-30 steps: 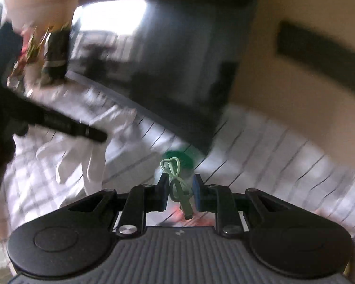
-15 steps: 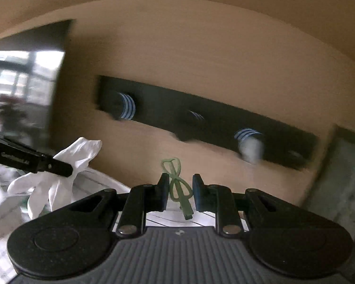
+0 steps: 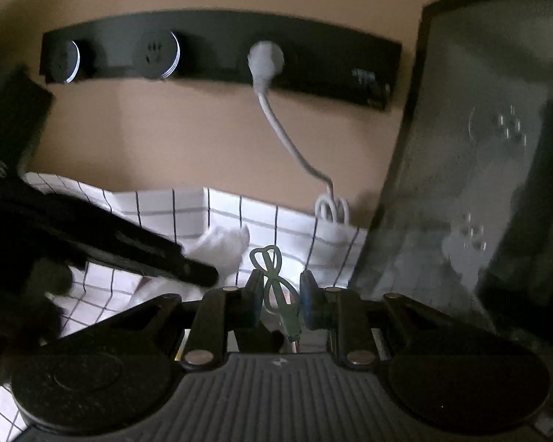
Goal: Organize soft objects
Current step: 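Carry the sock and green ribbon into the pink box and open both tools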
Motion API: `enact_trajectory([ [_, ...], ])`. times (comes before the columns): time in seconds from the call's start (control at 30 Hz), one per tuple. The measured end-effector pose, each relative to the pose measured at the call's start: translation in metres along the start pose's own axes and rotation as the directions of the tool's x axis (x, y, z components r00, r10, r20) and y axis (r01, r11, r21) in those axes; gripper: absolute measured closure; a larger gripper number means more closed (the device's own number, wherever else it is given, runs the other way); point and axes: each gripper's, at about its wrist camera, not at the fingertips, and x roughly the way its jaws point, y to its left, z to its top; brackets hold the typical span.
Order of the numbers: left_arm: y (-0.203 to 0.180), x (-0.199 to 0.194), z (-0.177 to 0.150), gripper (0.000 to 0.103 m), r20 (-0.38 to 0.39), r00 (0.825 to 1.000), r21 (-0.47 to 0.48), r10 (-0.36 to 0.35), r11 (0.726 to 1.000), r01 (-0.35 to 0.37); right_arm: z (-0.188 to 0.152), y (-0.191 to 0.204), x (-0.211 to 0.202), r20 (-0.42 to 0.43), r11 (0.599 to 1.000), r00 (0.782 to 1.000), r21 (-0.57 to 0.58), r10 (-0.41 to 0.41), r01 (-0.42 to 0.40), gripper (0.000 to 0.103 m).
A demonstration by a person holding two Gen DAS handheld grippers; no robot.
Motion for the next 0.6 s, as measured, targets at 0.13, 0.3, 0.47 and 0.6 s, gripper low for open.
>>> enact_trajectory([
  [0.13, 0.004, 0.019, -0.011, 0.082, -0.103, 0.988, 0.072, 0.117, 0.991, -0.11, -0.006, -0.005, 0.004, -0.013, 0.999, 1.0, 0.03, 0.026, -0.025, 0.083],
  [0.3, 0.018, 0.002, -0.013, 0.081, -0.033, 0.999, -0.012, 0.011, 1.0, -0.011, -0.01, 0.001, 0.007, -0.04, 0.997, 0.998, 0.055, 0.051, -0.048, 0.082],
  [0.47, 0.026, -0.029, 0.001, 0.081, 0.072, 0.995, -0.07, -0.076, 0.994, 0.081, -0.016, 0.012, 0.01, -0.067, 0.995, 0.994, 0.066, 0.081, -0.077, 0.082],
  [0.6, 0.024, -0.053, 0.003, 0.081, 0.12, 0.987, -0.057, -0.106, 0.992, 0.113, -0.017, 0.024, 0.012, -0.062, 0.993, 0.992, 0.05, 0.107, -0.104, 0.082],
])
